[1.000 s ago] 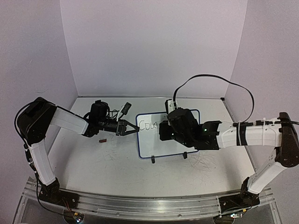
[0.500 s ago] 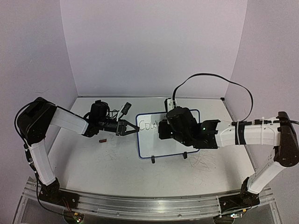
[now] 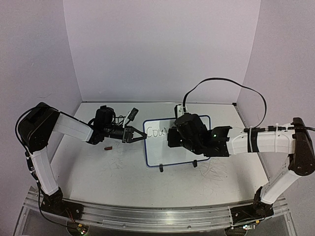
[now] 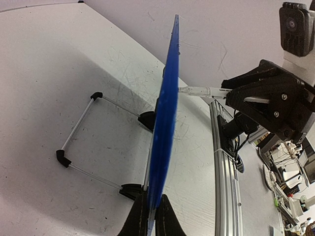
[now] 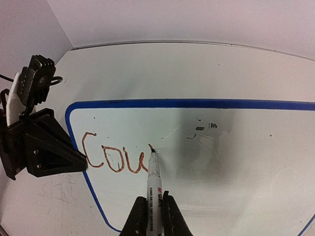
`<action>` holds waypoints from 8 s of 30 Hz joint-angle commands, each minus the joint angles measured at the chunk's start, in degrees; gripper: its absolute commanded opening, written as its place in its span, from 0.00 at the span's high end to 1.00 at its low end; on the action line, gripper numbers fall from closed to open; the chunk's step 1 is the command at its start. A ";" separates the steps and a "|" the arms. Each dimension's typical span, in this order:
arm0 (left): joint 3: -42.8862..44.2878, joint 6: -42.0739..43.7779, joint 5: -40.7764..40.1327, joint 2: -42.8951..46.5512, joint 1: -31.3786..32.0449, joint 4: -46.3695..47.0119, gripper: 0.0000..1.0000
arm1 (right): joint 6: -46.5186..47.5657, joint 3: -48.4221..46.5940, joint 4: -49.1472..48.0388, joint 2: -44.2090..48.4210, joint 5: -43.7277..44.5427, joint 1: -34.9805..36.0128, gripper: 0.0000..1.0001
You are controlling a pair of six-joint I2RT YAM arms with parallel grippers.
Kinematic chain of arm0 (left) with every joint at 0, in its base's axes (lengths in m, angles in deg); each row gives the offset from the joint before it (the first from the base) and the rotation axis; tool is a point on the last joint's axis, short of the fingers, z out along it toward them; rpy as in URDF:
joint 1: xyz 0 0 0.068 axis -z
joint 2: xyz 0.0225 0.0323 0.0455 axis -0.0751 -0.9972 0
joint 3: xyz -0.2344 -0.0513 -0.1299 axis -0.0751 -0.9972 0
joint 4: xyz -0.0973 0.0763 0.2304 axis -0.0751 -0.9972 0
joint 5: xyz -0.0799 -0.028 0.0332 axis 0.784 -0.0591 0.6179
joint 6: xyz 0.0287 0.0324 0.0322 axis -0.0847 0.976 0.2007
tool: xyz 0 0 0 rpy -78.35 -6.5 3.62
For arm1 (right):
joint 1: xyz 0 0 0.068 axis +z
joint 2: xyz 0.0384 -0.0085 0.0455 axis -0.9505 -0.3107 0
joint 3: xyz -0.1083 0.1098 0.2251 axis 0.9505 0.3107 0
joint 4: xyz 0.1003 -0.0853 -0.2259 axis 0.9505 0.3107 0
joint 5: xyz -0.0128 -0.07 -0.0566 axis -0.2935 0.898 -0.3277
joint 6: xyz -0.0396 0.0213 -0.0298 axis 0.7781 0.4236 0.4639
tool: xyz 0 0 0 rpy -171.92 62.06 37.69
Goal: Write a sentence on the whiteboard
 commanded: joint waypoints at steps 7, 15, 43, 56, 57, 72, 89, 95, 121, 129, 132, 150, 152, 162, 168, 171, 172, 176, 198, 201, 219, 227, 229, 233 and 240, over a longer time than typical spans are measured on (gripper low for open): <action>-0.03 -0.56 2.02 1.52 0.37 -0.84 1.00 | -2.72 1.63 2.18 0.83 0.82 -0.10 1.00; -0.05 -0.52 2.14 1.42 0.35 -0.77 1.00 | -3.83 2.62 2.65 1.28 0.36 -0.03 1.00; -0.22 -0.61 2.13 1.43 0.44 -0.78 1.00 | -3.73 1.55 2.91 0.10 -0.56 0.44 1.00; -0.11 -0.61 2.17 1.26 0.44 -0.86 1.00 | -4.76 2.89 2.88 0.58 -0.73 0.41 1.00; -0.14 -0.61 2.16 1.31 0.44 -0.86 1.00 | -4.52 2.70 2.90 0.42 -0.61 0.41 1.00; -0.11 -0.61 2.19 1.41 0.44 -0.96 1.00 | -0.84 -1.08 1.99 0.02 1.57 -0.47 1.00; -0.02 -0.43 2.15 1.27 0.44 -0.99 1.00 | 0.15 -2.42 1.30 -0.37 1.58 -1.77 1.00; 0.11 -0.40 2.16 1.20 0.44 -1.02 1.00 | -0.53 -1.96 1.24 0.33 2.69 -1.79 1.00; -0.23 -0.43 2.20 1.47 0.47 -1.21 1.00 | -1.50 10.48 -5.27 9.81 -4.41 -2.36 1.00; -0.28 -0.44 2.07 1.74 0.44 -1.35 1.00 | -0.77 7.43 -6.08 7.42 -1.57 -2.49 1.00; -0.14 -0.44 2.04 1.77 0.44 -1.44 1.00 | -0.71 6.90 -6.23 7.09 -1.00 -2.78 1.00; -0.02 -0.12 2.02 1.87 0.45 -1.70 1.00 | -0.04 4.60 -6.09 4.59 -1.21 -3.74 1.00; 0.02 -0.08 2.05 1.79 0.44 -1.74 1.00 | 0.44 4.17 -5.94 4.12 -1.81 -3.79 1.00; 0.22 0.09 2.06 1.65 0.44 -1.83 1.00 | -2.10 6.58 -4.36 4.04 -4.46 -3.03 1.00; 0.24 0.09 2.08 1.69 0.45 -1.91 1.00 | -3.38 7.86 -3.82 4.53 -4.44 -2.58 1.00; 0.24 0.09 2.06 1.70 0.45 -1.95 1.00 | -3.94 8.49 -3.53 4.87 -4.37 -2.44 1.00; 0.22 0.09 2.08 1.76 0.45 -1.92 1.00 | -4.05 8.66 -3.47 4.99 -4.33 -2.49 1.00; 0.23 0.09 2.03 1.77 0.46 -2.03 1.00 | -4.60 9.39 -3.00 5.87 -3.30 -2.35 1.00; 0.31 0.18 2.02 2.22 0.44 -2.25 1.00 | -2.52 5.93 -3.41 6.81 2.73 -2.80 1.00; 0.33 0.18 2.05 2.22 0.45 -2.26 1.00 | -2.13 5.63 -3.87 6.64 2.67 -2.87 1.00; 0.33 0.36 1.95 2.40 0.42 -2.51 1.00 | -3.43 7.12 -2.99 6.08 0.08 -2.93 1.00; 0.32 0.44 1.94 2.23 0.48 -2.54 1.00 | -4.93 8.88 -2.27 6.28 -0.80 -2.37 1.00; 0.30 0.44 1.94 2.24 0.45 -2.59 1.00 | -5.17 9.19 -2.02 6.48 -0.73 -2.37 1.00; 0.30 0.44 1.99 2.20 0.45 -2.53 1.00 | -5.72 9.78 -1.93 7.37 0.21 -2.34 1.00; 0.46 0.40 2.16 2.22 0.44 -2.62 1.00 | -5.54 9.42 0.32 7.92 1.38 -2.33 1.00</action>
